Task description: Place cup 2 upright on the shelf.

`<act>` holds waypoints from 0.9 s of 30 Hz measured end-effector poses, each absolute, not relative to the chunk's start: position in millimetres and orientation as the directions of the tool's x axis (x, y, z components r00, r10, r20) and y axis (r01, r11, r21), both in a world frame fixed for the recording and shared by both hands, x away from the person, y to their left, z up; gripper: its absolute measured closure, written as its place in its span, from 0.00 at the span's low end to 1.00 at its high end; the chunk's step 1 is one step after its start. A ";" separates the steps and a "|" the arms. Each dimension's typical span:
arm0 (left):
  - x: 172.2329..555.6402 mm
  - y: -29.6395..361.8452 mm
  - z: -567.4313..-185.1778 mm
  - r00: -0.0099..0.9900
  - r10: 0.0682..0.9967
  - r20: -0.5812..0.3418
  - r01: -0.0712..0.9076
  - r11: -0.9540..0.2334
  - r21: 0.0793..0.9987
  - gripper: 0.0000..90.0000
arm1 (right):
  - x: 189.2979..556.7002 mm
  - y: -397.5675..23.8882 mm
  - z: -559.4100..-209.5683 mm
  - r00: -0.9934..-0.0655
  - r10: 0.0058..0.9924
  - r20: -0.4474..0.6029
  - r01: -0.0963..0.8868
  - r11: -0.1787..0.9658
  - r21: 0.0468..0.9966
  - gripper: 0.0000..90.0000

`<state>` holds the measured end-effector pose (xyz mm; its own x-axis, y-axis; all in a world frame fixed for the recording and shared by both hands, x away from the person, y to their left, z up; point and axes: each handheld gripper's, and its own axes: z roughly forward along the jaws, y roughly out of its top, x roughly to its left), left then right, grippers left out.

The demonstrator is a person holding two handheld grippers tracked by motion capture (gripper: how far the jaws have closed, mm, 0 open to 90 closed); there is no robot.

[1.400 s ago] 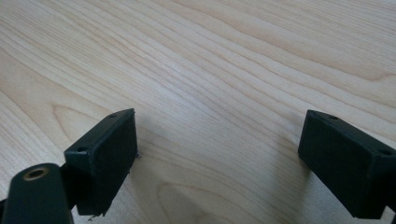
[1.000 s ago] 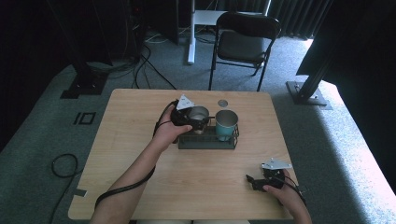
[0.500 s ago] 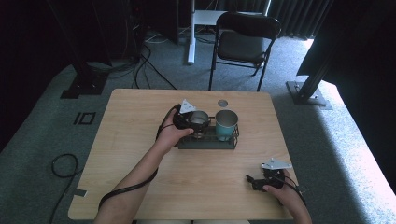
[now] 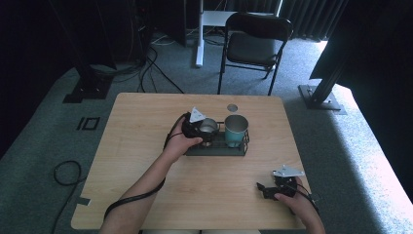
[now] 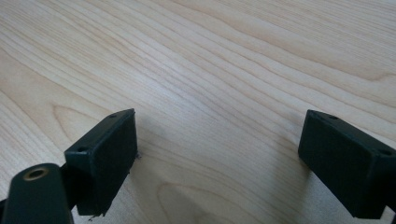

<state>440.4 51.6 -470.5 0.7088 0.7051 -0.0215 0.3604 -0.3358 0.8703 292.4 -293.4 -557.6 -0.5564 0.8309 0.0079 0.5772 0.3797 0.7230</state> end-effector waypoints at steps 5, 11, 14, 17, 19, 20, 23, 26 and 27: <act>438.8 50.8 -468.6 0.717 0.696 -0.033 0.368 -0.337 0.867 0.10 | 292.4 -293.4 -557.6 -0.556 0.831 0.008 0.577 0.380 0.723 0.12; 436.8 51.5 -463.7 0.705 0.709 -0.030 0.376 -0.337 0.863 0.03 | 292.4 -293.4 -557.6 -0.556 0.831 0.008 0.577 0.380 0.723 0.12; 435.1 53.4 -460.2 0.701 0.713 -0.026 0.369 -0.332 0.868 0.03 | 292.4 -293.3 -557.6 -0.556 0.831 0.008 0.577 0.380 0.723 0.12; 431.7 54.8 -456.1 0.701 0.713 -0.010 0.355 -0.336 0.872 0.03 | 292.4 -293.3 -557.6 -0.556 0.831 0.008 0.577 0.380 0.723 0.12; 429.8 56.9 -454.2 0.690 0.723 -0.005 0.354 -0.331 0.875 0.03 | 292.4 -293.3 -557.6 -0.556 0.831 0.008 0.577 0.380 0.723 0.12; 428.9 58.3 -453.5 0.689 0.725 -0.006 0.353 -0.328 0.876 0.03 | 292.4 -293.3 -557.6 -0.556 0.831 0.007 0.577 0.380 0.723 0.12; 425.8 62.9 -450.8 0.681 0.732 -0.002 0.346 -0.319 0.882 0.03 | 292.4 -293.3 -557.6 -0.556 0.831 0.008 0.577 0.380 0.723 0.12; 423.0 67.7 -447.6 0.670 0.742 -0.003 0.340 -0.303 0.890 0.03 | 292.4 -293.3 -557.6 -0.557 0.831 0.008 0.577 0.380 0.723 0.12; 422.0 69.5 -446.6 0.670 0.743 -0.007 0.340 -0.298 0.892 0.03 | 292.4 -293.3 -557.6 -0.556 0.831 0.008 0.577 0.380 0.723 0.12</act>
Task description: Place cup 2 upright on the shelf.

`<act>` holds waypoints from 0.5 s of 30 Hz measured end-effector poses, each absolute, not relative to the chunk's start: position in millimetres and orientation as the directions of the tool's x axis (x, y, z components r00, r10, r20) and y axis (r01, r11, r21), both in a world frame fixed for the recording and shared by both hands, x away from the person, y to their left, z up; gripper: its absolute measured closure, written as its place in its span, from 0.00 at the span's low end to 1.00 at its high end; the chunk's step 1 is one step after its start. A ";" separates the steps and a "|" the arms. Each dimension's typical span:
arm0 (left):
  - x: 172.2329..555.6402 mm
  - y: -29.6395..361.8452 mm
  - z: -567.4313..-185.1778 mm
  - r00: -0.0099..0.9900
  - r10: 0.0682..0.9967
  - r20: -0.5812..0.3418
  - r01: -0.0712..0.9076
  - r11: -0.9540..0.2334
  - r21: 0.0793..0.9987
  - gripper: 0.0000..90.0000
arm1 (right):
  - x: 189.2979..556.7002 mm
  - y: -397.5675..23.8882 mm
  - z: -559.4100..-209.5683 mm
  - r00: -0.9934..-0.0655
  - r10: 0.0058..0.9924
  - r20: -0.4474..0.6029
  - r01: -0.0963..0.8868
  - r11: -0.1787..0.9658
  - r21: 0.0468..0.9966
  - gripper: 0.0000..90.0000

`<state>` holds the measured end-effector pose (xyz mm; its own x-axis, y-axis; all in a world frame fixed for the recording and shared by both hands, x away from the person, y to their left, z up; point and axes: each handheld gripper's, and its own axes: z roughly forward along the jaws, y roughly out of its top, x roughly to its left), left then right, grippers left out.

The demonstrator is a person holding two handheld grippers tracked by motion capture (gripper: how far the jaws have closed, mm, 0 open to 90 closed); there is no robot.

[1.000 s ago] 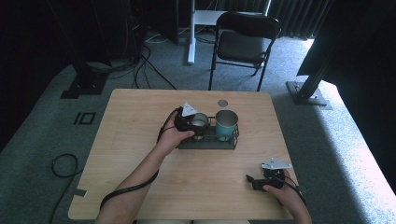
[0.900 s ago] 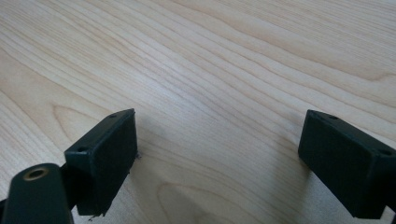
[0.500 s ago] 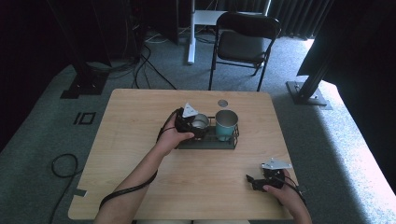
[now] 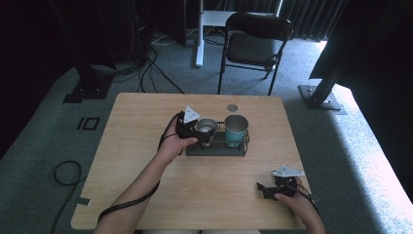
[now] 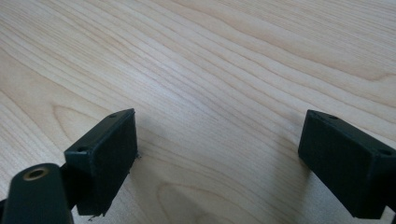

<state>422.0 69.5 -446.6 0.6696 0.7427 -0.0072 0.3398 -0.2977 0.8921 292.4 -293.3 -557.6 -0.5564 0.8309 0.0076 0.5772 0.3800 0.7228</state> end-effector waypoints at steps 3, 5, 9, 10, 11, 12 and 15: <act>419.5 75.0 -444.4 0.665 0.747 -0.008 0.338 -0.291 0.895 0.03 | 292.4 -293.3 -557.6 -0.556 0.831 0.008 0.577 0.380 0.723 0.12; 418.0 79.2 -443.9 0.659 0.752 -0.016 0.340 -0.279 0.898 0.03 | 292.4 -293.3 -557.6 -0.556 0.831 0.007 0.577 0.380 0.723 0.12; 415.2 87.2 -444.4 0.650 0.760 -0.015 0.336 -0.269 0.903 0.03 | 292.3 -293.3 -557.6 -0.556 0.831 0.007 0.577 0.380 0.723 0.12; 414.4 88.9 -444.7 0.648 0.761 -0.015 0.334 -0.267 0.904 0.03 | 292.3 -293.3 -557.6 -0.556 0.831 0.007 0.577 0.380 0.723 0.12; 413.3 90.6 -444.9 0.650 0.760 -0.014 0.334 -0.269 0.903 0.03 | 292.4 -293.3 -557.6 -0.556 0.831 0.007 0.577 0.380 0.723 0.12; 412.3 92.2 -445.0 0.645 0.764 -0.018 0.336 -0.263 0.904 0.03 | 292.4 -293.3 -557.6 -0.556 0.831 0.007 0.577 0.380 0.723 0.12; 409.6 97.9 -444.7 0.648 0.761 -0.034 0.341 -0.251 0.906 0.03 | 292.4 -293.3 -557.6 -0.556 0.831 0.007 0.577 0.380 0.723 0.13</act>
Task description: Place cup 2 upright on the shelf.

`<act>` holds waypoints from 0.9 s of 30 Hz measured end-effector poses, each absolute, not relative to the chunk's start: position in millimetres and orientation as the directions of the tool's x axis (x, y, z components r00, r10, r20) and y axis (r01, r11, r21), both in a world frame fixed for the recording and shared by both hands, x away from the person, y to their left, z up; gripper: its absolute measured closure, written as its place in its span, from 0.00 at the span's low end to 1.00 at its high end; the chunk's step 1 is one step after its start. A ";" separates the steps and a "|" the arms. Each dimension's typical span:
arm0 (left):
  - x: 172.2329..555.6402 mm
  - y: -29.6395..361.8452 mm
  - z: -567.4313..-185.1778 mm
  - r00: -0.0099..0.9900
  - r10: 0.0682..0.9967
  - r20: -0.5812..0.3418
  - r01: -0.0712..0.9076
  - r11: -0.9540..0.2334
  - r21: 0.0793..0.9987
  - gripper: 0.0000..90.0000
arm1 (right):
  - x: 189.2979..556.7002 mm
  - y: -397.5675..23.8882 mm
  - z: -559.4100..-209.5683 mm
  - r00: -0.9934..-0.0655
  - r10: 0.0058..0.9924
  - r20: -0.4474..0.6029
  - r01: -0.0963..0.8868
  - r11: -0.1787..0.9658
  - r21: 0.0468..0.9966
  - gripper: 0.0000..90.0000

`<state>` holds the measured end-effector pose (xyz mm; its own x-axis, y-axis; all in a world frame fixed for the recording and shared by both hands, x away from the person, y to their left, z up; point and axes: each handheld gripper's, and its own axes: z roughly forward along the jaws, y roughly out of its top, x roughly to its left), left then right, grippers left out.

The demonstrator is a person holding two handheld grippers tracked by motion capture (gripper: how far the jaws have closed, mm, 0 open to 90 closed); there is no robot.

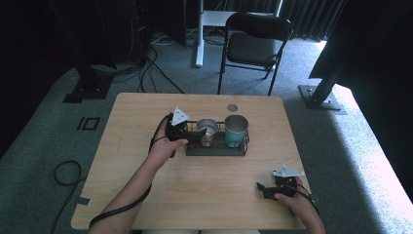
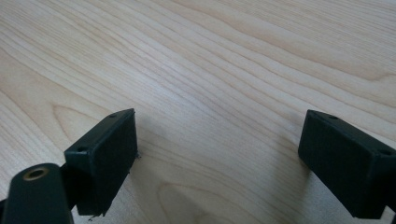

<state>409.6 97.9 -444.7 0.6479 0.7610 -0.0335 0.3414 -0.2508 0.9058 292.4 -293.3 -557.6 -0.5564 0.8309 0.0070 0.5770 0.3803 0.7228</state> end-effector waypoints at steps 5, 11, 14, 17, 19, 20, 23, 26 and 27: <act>404.4 108.2 -443.9 0.634 0.773 -0.024 0.338 -0.250 0.907 0.03 | 292.4 -293.3 -557.6 -0.556 0.831 0.007 0.577 0.380 0.723 0.12; 399.8 122.8 -449.1 0.621 0.784 -0.018 0.350 -0.256 0.901 0.03 | 292.3 -293.3 -557.6 -0.556 0.831 0.007 0.577 0.380 0.723 0.12; 397.5 129.7 -450.6 0.607 0.795 -0.016 0.362 -0.259 0.896 0.03 | 292.4 -293.3 -557.6 -0.557 0.831 0.007 0.577 0.381 0.723 0.12; 395.3 137.5 -450.7 0.595 0.804 -0.014 0.367 -0.256 0.894 0.03 | 292.3 -293.3 -557.6 -0.556 0.831 0.007 0.577 0.380 0.723 0.12; 393.2 141.8 -450.9 0.593 0.805 -0.005 0.364 -0.262 0.894 0.03 | 292.4 -293.3 -557.6 -0.556 0.831 0.007 0.577 0.380 0.723 0.12; 392.0 144.5 -451.4 0.587 0.810 0.000 0.364 -0.264 0.893 0.03 | 292.4 -293.3 -557.6 -0.556 0.831 0.007 0.577 0.381 0.723 0.12; 389.8 151.2 -454.9 0.580 0.814 -0.008 0.374 -0.258 0.891 0.03 | 292.3 -293.3 -557.6 -0.556 0.831 0.007 0.577 0.380 0.723 0.12; 387.6 157.6 -458.6 0.570 0.822 -0.015 0.389 -0.253 0.886 0.03 | 292.4 -293.3 -557.6 -0.557 0.831 0.007 0.577 0.381 0.723 0.12; 386.7 160.2 -459.7 0.565 0.825 -0.018 0.394 -0.250 0.884 0.03 | 292.3 -293.3 -557.6 -0.556 0.831 0.007 0.577 0.380 0.723 0.12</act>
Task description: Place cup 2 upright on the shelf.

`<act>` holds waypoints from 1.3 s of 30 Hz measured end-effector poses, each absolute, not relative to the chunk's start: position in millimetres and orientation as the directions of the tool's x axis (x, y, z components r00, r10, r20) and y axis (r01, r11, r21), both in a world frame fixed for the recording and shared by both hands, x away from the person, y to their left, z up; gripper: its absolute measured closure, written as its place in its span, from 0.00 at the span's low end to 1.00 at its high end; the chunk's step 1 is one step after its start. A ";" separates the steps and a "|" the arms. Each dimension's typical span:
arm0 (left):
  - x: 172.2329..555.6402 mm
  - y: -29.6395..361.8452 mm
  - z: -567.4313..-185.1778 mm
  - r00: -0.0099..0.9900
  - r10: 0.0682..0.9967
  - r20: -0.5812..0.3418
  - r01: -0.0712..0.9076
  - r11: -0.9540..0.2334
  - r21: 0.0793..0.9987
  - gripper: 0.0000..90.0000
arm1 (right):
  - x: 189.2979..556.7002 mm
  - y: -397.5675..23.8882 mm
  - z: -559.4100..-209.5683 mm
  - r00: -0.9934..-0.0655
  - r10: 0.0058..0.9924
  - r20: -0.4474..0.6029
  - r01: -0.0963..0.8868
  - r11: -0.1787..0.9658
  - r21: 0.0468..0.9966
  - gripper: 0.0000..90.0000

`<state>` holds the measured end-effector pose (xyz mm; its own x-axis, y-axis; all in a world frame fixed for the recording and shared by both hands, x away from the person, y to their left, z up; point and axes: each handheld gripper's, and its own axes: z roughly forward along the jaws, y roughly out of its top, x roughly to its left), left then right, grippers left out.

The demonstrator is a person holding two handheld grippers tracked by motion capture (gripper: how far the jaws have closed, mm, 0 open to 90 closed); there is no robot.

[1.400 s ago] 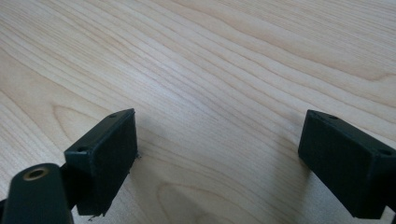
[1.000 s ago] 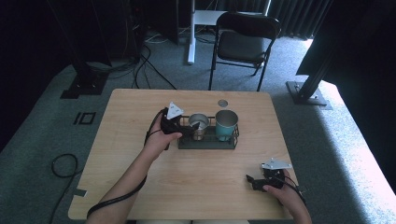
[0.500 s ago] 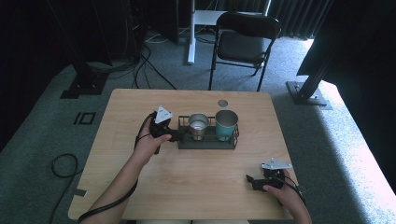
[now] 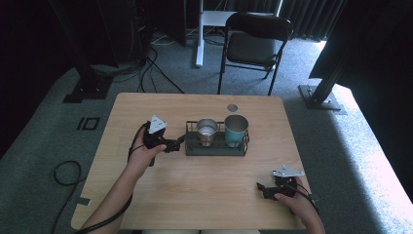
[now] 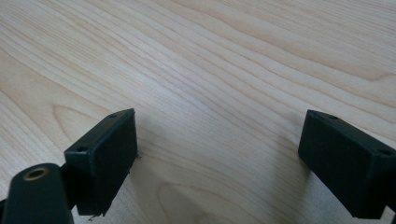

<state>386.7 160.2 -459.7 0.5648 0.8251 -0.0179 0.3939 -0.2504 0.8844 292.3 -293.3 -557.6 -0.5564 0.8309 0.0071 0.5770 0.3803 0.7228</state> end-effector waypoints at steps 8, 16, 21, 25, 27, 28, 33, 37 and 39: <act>377.8 179.7 -469.7 0.539 0.842 -0.008 0.406 -0.252 0.878 0.03 | 292.3 -293.3 -557.6 -0.556 0.831 0.007 0.577 0.380 0.723 0.12; 365.2 199.6 -481.9 0.511 0.860 -0.021 0.431 -0.235 0.872 0.03 | 292.3 -293.3 -557.6 -0.556 0.831 0.007 0.577 0.380 0.723 0.12; 354.2 210.6 -488.6 0.494 0.869 -0.015 0.438 -0.235 0.868 0.03 | 292.3 -293.3 -557.6 -0.557 0.831 0.007 0.577 0.380 0.723 0.12; 346.4 217.8 -495.9 0.482 0.876 -0.019 0.449 -0.229 0.864 0.03 | 292.3 -293.3 -557.6 -0.556 0.831 0.007 0.577 0.380 0.723 0.12; 344.8 219.2 -497.3 0.478 0.878 -0.020 0.453 -0.227 0.862 0.03 | 292.3 -293.3 -557.6 -0.556 0.831 0.007 0.577 0.380 0.723 0.12; 340.3 224.1 -501.5 0.470 0.882 -0.031 0.464 -0.217 0.859 0.03 | 292.3 -293.3 -557.6 -0.557 0.831 0.007 0.577 0.380 0.723 0.12; 333.8 233.9 -508.1 0.448 0.893 -0.048 0.478 -0.194 0.857 0.03 | 292.3 -293.3 -557.6 -0.556 0.831 0.007 0.577 0.380 0.723 0.12; 330.9 237.8 -512.3 0.443 0.896 -0.041 0.489 -0.203 0.848 0.03 | 292.3 -293.3 -557.6 -0.556 0.831 0.007 0.577 0.380 0.723 0.12; 327.7 242.9 -514.6 0.432 0.900 -0.051 0.495 -0.190 0.848 0.03 | 292.3 -293.2 -557.6 -0.556 0.831 0.007 0.577 0.380 0.723 0.12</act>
